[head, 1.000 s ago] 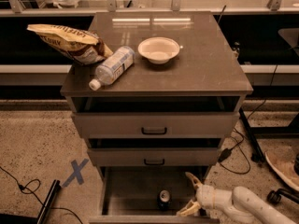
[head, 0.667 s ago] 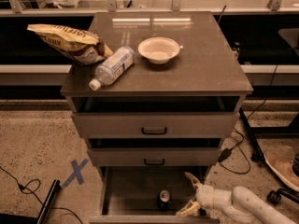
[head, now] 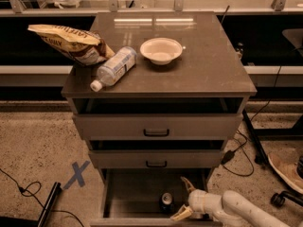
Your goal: Pick pepsi can from bottom drawer and place on counter
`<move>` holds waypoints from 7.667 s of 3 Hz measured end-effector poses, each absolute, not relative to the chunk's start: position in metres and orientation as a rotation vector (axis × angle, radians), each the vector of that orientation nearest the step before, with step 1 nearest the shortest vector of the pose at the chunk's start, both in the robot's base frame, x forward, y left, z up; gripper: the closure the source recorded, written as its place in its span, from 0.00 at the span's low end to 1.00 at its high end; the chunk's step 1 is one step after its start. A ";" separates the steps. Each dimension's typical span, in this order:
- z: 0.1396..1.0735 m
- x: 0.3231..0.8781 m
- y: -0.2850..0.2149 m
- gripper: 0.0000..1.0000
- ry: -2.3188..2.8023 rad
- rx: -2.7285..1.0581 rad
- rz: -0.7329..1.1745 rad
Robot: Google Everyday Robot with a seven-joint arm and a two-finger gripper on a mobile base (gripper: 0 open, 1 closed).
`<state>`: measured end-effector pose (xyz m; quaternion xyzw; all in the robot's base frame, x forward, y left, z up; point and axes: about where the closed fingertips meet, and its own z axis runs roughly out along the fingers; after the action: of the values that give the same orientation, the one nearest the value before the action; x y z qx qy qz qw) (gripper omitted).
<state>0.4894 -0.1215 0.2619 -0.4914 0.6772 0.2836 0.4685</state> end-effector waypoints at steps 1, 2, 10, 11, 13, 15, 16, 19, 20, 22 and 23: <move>0.234 0.493 -0.106 0.00 1.694 -1.268 0.664; 0.220 0.495 -0.093 0.00 1.713 -1.298 0.674; 0.471 0.414 -0.130 1.00 1.245 -1.447 1.122; 0.524 0.421 -0.153 1.00 1.318 -1.464 1.027; 0.581 0.433 -0.199 1.00 1.363 -1.368 0.927; 0.644 0.410 -0.170 1.00 1.402 -1.662 0.789; 0.695 0.395 -0.162 1.00 1.359 -1.790 0.724; 0.862 0.407 -0.140 1.00 1.293 -1.861 0.751; 0.913 0.446 -0.133 1.00 1.330 -1.776 0.851; 0.937 0.459 -0.132 1.00 1.350 -1.739 0.816; 0.933 0.466 -0.131 1.00 1.396 -1.749 0.810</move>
Offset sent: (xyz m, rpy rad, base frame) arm 0.0098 0.0390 -0.0587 -0.1212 0.0566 0.0570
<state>0.4662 -0.1314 0.9334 -0.6823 0.5445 0.3159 0.3718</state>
